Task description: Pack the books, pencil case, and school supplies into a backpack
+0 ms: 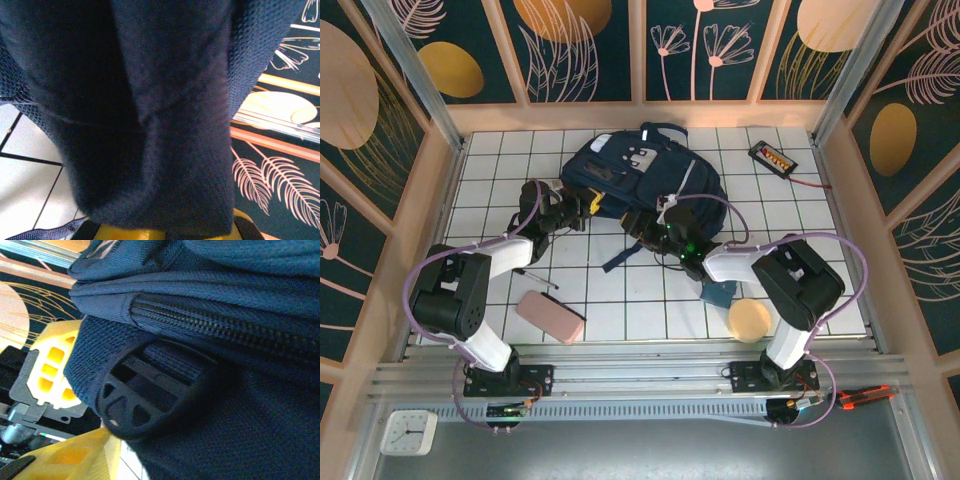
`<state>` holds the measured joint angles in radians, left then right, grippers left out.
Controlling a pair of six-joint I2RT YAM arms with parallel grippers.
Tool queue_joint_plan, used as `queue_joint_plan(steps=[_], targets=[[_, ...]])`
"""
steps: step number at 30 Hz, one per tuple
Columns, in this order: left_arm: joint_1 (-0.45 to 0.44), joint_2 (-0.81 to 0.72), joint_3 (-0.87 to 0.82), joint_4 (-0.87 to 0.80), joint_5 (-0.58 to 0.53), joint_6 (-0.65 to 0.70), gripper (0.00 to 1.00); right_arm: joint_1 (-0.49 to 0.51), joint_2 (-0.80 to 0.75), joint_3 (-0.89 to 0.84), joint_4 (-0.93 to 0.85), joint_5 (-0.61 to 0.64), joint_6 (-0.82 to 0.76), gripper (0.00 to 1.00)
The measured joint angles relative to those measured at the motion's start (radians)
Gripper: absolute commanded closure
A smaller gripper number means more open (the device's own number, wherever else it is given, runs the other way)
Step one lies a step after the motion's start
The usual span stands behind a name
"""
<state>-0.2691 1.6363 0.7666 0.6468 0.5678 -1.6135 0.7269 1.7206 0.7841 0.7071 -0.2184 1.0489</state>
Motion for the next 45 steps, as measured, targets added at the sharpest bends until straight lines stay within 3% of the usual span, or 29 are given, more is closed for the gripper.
queue_joint_plan(steps=[5, 9, 23, 27, 34, 37, 45], targets=[[0.000, 0.000, 0.000, 0.000, 0.000, 0.000, 1.00, 0.000, -0.031, -0.004, -0.006, 0.004, 0.000, 0.51], [0.000, 0.000, 0.000, 0.000, 0.000, -0.001, 1.00, 0.000, -0.050, -0.014, -0.015, 0.010, -0.004, 0.60], [-0.001, 0.000, 0.000, 0.000, 0.000, -0.001, 1.00, 0.001, -0.029, 0.021, -0.107, 0.011, -0.013, 0.61], [-0.001, 0.000, 0.000, 0.000, 0.000, -0.001, 1.00, 0.004, -0.016, 0.042, -0.145, 0.015, -0.026, 0.73], [-0.002, 0.000, 0.000, 0.000, 0.000, -0.001, 1.00, 0.006, -0.016, 0.063, -0.194, 0.029, -0.030, 0.86], [-0.002, 0.000, 0.000, 0.000, 0.000, -0.001, 1.00, 0.007, -0.016, 0.071, -0.208, 0.037, -0.037, 1.00], [-0.008, 0.000, 0.000, -0.002, 0.001, 0.000, 1.00, 0.037, -0.034, 0.125, -0.400, 0.103, -0.050, 1.00]])
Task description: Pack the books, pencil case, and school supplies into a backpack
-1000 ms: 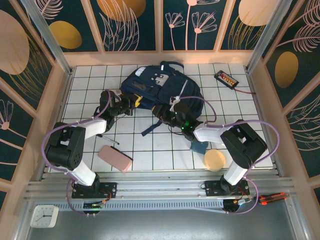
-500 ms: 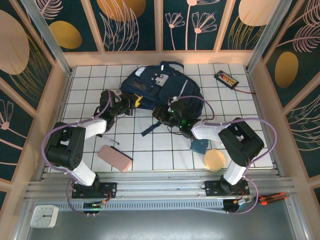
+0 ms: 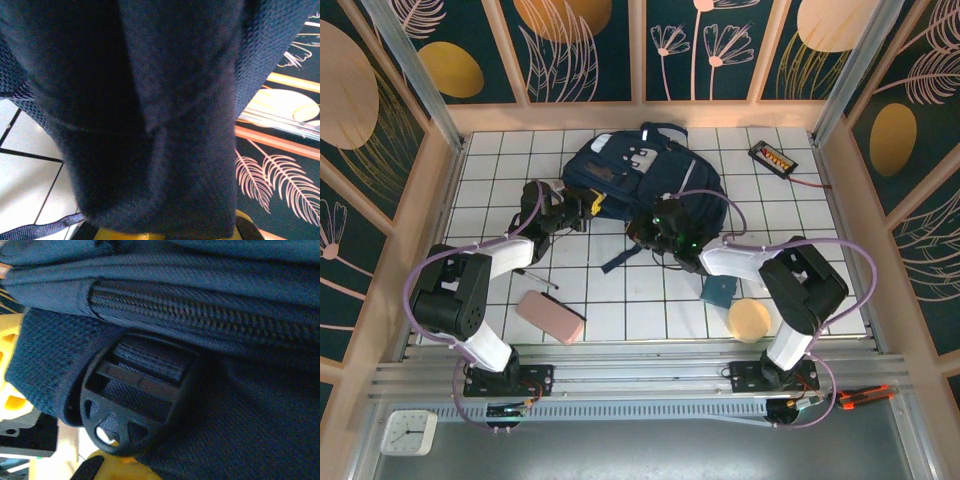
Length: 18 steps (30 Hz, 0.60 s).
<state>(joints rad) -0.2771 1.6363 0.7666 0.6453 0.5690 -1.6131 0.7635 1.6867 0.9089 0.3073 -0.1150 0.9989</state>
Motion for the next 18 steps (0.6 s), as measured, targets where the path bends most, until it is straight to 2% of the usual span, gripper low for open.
queue_joint_plan(steps=[11, 18], targets=[[0.022, 0.000, 0.006, -0.027, 0.048, 0.038, 1.00, 0.021, -0.194, -0.010, -0.359, 0.072, -0.056, 1.00], [0.077, -0.018, 0.009, -0.058, 0.048, 0.065, 1.00, -0.063, -0.273, -0.041, -0.561, 0.069, -0.138, 1.00]])
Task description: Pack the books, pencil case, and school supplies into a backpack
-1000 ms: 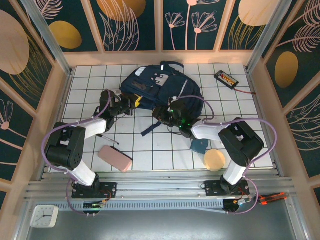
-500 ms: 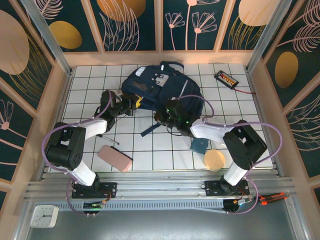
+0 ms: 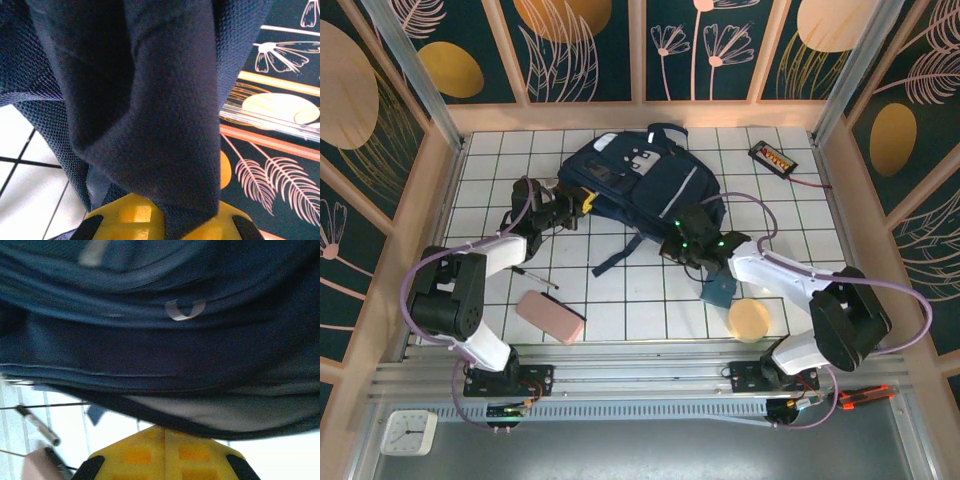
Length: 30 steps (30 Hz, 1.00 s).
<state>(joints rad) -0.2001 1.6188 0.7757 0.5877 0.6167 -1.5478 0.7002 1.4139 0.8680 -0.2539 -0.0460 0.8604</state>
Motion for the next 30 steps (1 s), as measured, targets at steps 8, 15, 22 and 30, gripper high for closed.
queue_joint_plan(steps=[8, 15, 22, 30], targets=[[0.036, -0.038, 0.000, -0.041, 0.005, 0.043, 1.00, -0.043, -0.060, -0.017, -0.030, -0.107, -0.089, 0.52], [0.034, -0.043, 0.000, -0.054, 0.004, 0.051, 1.00, 0.073, 0.115, 0.089, 0.127, -0.186, -0.119, 0.30], [0.023, -0.045, 0.000, -0.054, -0.002, 0.051, 1.00, 0.097, 0.285, 0.225, 0.142, -0.153, -0.111, 0.29], [0.009, -0.052, 0.000, -0.051, -0.020, 0.045, 1.00, 0.138, 0.381, 0.420, -0.020, 0.008, -0.096, 0.35]])
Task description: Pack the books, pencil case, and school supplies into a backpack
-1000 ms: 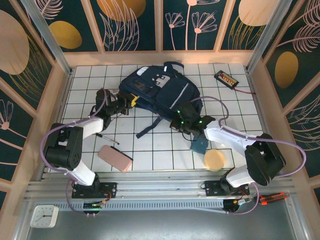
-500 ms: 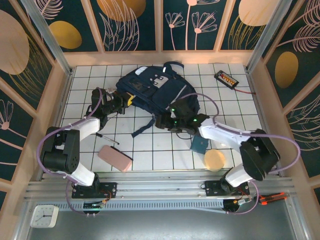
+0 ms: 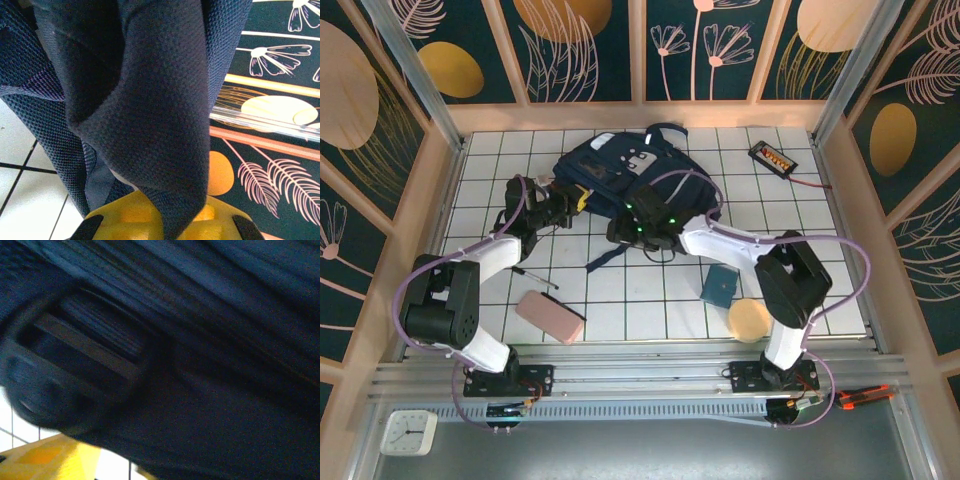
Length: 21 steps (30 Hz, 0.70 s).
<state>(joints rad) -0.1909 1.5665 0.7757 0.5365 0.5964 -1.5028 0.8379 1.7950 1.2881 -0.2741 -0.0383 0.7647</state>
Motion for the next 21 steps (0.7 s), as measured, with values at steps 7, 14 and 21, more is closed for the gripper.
queue_joint_plan(steps=[7, 14, 21], targets=[[-0.014, -0.014, 0.000, 0.001, -0.003, -0.002, 1.00, 0.035, 0.008, 0.036, -0.063, 0.141, 0.000, 0.43], [-0.028, -0.017, -0.001, 0.000, -0.003, -0.003, 1.00, 0.042, 0.005, 0.036, -0.089, 0.232, 0.011, 0.50], [-0.031, -0.033, -0.002, 0.001, -0.008, -0.003, 1.00, 0.042, -0.021, 0.036, -0.109, 0.280, 0.026, 0.76]])
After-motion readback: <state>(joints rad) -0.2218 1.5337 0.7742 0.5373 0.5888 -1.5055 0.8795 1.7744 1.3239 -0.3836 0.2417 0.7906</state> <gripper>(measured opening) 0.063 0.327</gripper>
